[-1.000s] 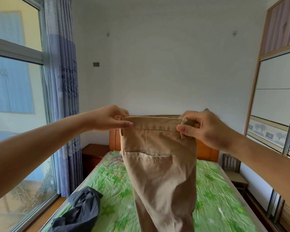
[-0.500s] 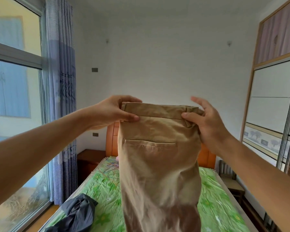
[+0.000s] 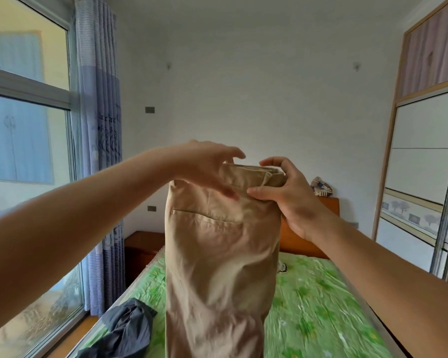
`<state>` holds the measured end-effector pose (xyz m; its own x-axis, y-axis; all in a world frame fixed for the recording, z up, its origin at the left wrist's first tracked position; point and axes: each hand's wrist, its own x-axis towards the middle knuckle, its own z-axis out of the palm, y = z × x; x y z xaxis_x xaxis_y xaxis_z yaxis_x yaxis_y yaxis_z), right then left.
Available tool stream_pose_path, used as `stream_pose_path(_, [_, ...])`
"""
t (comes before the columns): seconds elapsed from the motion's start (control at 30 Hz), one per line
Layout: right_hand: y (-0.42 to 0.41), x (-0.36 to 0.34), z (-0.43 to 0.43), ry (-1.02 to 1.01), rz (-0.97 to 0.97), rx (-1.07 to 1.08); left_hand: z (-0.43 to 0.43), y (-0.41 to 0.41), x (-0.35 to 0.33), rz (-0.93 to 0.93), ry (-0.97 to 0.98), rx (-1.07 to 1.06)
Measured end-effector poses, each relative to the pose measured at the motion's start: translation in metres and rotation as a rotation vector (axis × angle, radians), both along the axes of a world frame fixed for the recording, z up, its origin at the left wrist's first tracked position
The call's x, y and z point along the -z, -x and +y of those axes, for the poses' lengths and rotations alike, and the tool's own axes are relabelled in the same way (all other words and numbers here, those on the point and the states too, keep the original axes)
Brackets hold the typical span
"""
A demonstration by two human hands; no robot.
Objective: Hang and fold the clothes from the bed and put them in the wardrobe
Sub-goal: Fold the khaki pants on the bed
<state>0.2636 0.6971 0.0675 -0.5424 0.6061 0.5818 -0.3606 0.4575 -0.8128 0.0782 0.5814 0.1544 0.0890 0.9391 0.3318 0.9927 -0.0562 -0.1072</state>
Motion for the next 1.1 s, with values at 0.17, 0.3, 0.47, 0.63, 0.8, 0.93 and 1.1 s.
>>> stream_pose_path(0.17, [0.004, 0.007, 0.01, 0.062, -0.03, -0.074, 0.026, 0.008, -0.007, -0.051, 0.005, 0.023])
stream_pose_path(0.3, [-0.007, 0.076, 0.026, 0.074, -0.475, -0.153, 0.026, 0.029, -0.021, -0.136, -0.111, 0.024])
stream_pose_path(0.47, [-0.021, 0.133, 0.036, 0.144, -0.561, -0.041, 0.025, 0.041, -0.028, -0.218, -0.12, -0.007])
stream_pose_path(0.63, [-0.036, 0.179, 0.045, 0.367, -0.74, 0.301, 0.021, 0.048, -0.026, -0.263, -0.226, -0.021])
stream_pose_path(0.8, [-0.016, 0.214, 0.037, 0.612, -0.575, 0.069, 0.02, 0.055, -0.032, -0.296, -0.275, -0.064])
stream_pose_path(0.93, [0.01, 0.192, 0.039, 0.498, -0.418, 0.114, 0.021, 0.054, -0.032, -0.306, -0.282, -0.065])
stream_pose_path(1.1, [0.028, 0.186, 0.041, 0.616, -0.431, -0.023, 0.014, 0.058, -0.03, -0.312, -0.307, -0.049])
